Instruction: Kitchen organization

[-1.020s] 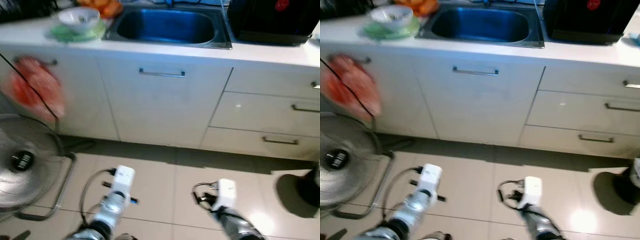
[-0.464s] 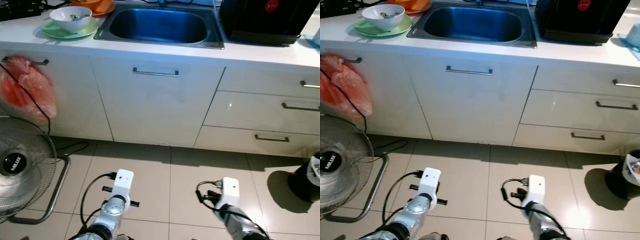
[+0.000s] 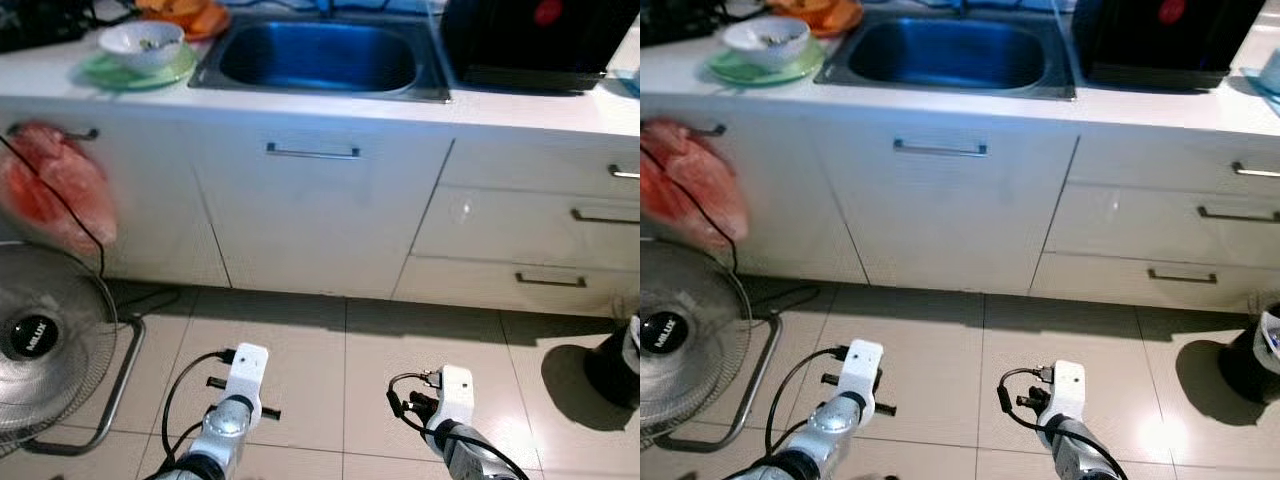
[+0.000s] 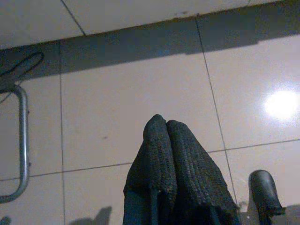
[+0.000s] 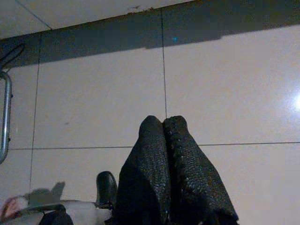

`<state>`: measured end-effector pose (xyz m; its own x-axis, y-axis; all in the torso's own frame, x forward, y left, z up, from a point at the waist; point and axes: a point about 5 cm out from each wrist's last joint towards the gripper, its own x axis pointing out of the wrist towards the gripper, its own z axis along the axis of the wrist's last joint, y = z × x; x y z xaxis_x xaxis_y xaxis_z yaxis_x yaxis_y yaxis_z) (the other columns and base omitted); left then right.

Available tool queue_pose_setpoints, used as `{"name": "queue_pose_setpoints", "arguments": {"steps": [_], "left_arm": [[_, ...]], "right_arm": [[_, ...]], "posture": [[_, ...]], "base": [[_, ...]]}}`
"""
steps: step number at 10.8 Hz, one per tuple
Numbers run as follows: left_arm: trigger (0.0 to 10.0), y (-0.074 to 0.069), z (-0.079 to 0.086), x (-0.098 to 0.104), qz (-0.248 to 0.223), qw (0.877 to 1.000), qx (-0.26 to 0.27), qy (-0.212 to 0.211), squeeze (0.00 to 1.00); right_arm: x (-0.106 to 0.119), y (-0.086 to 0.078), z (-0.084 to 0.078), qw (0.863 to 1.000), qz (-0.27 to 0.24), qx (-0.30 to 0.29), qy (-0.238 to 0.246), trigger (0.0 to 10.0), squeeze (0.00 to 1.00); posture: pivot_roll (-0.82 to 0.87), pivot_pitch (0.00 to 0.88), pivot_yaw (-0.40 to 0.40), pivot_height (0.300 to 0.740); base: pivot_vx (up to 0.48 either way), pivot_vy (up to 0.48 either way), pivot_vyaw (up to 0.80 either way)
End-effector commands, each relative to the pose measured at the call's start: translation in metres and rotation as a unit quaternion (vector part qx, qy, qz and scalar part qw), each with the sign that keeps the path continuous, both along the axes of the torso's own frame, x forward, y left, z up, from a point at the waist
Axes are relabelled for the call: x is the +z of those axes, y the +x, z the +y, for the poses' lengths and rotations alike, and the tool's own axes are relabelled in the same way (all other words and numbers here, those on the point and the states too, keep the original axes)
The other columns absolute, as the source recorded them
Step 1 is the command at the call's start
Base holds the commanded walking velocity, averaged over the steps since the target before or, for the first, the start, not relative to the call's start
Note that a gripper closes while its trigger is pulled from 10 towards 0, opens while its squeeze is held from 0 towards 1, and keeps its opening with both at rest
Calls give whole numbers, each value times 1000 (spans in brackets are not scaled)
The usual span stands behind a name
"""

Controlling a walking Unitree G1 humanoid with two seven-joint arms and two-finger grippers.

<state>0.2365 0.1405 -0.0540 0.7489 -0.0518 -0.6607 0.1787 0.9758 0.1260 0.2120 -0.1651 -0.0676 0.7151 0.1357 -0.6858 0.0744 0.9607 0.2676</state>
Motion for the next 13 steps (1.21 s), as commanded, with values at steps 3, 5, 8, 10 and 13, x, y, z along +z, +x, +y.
{"name": "queue_pose_setpoints", "arguments": {"steps": [3, 5, 8, 10, 13], "left_arm": [[10000, -13, -3, -8, 15, 1000, -11, -2, 0], [10000, -14, -1, -8, 15, 1000, -10, -1, 0], [10000, -16, -1, -9, 15, 1000, -10, -2, 0], [10000, -15, -2, -9, 13, 1000, -9, -4, 0], [10000, -13, -3, -8, 10, 1000, -6, -7, 0]], "right_arm": [[-2, -4, 1, 1000, 3, 11, -5, 10000, 0], [-3, -5, 5, 1000, 5, 24, -3, 10000, 0], [-3, -5, 5, 1000, 5, 26, -4, 10000, 0], [-3, -5, 3, 1000, 4, 22, -5, 10000, 0], [-3, -6, 2, 1000, 6, 17, -4, 10000, 0]], "posture": [[48, 76, -11, 740], [65, 70, -15, 740], [65, 72, -18, 740], [63, 109, -22, 740], [63, 135, -29, 740]], "base": [[401, 0, 0], [409, 0, 0], [444, 0, 0], [463, 0, 0], [465, 0, 0]]}}
